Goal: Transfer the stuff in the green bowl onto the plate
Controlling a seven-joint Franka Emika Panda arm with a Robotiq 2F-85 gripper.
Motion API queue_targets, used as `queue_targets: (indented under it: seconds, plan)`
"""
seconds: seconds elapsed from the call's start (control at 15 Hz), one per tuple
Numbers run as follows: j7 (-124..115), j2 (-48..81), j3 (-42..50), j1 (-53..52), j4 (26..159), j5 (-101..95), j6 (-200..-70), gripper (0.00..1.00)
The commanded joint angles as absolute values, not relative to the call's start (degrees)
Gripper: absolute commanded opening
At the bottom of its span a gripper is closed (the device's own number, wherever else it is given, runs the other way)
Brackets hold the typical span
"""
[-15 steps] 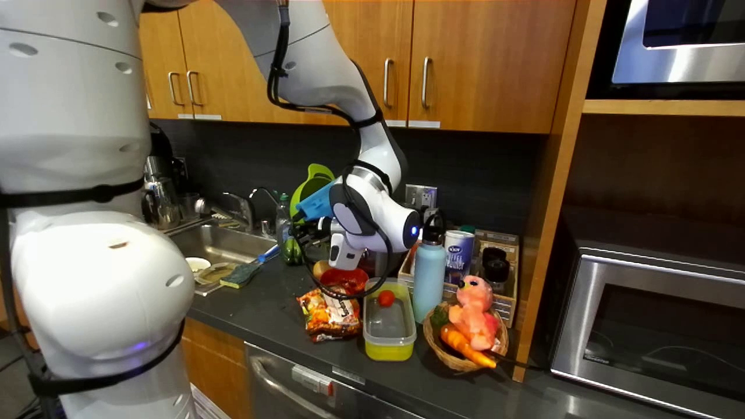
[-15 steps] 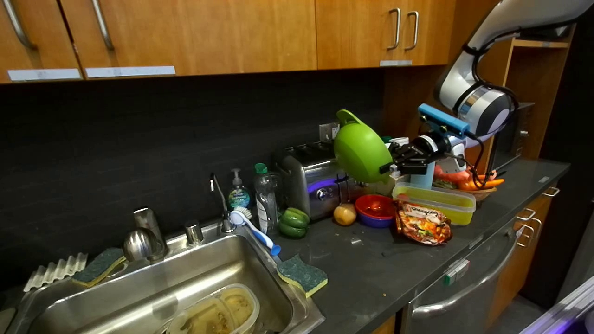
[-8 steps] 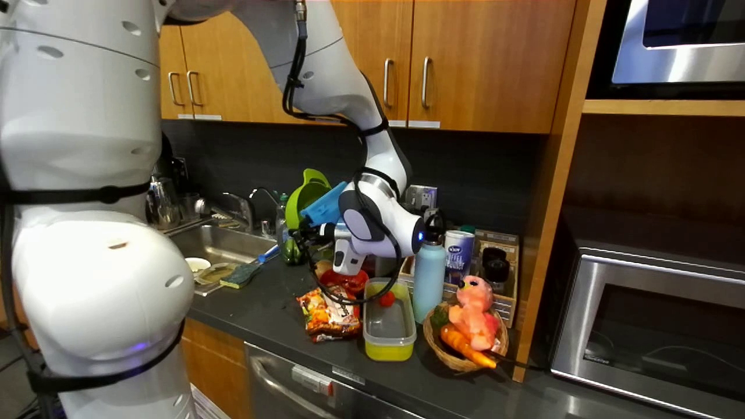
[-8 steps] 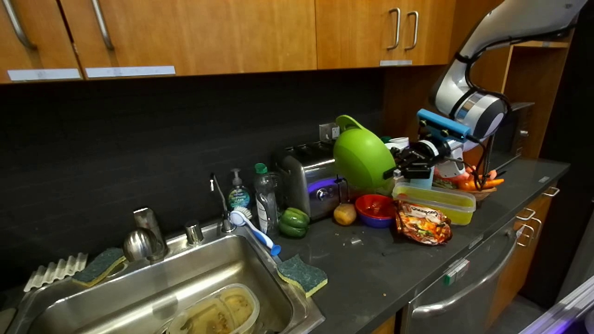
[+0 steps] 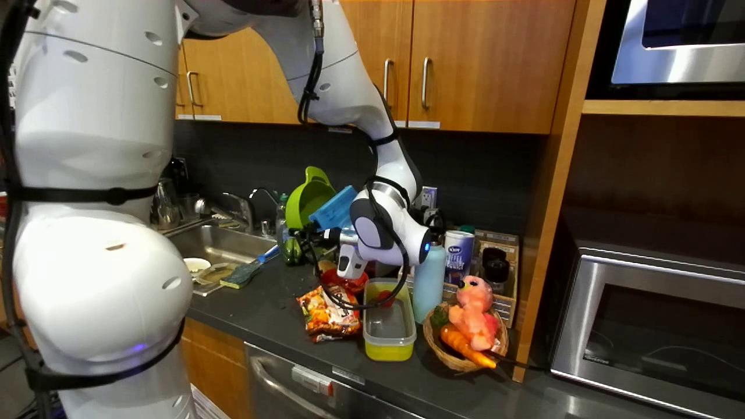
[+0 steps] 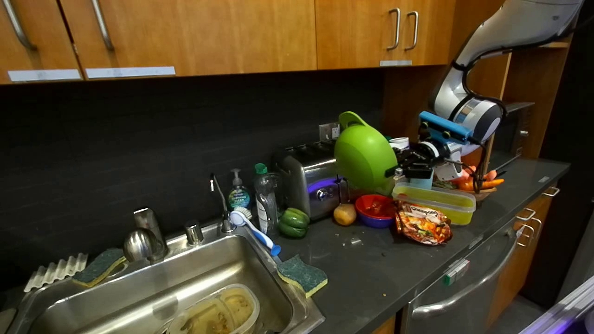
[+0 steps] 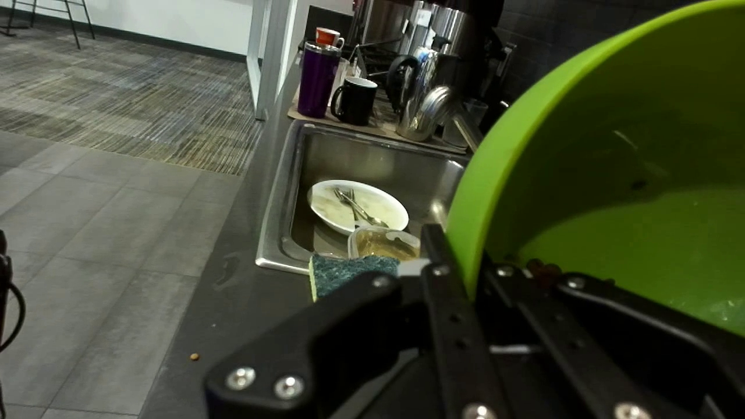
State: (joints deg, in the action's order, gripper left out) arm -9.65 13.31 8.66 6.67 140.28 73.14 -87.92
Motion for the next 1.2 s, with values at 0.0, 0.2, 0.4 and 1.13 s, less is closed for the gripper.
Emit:
queue_targets:
  seconds: [0.0,0.2,0.4,1.13]
  plan:
    - [-8.24,14.74,9.11,7.54,138.15,71.54,-83.56,0.02]
    - [-8.29,15.54,9.19,7.52,137.45,71.63,-82.63,0.02]
    - [-8.49,16.61,9.33,7.61,136.41,71.99,-82.05,0.02]
    - [-7.65,19.13,10.60,8.74,134.01,71.44,-78.64,0.02]
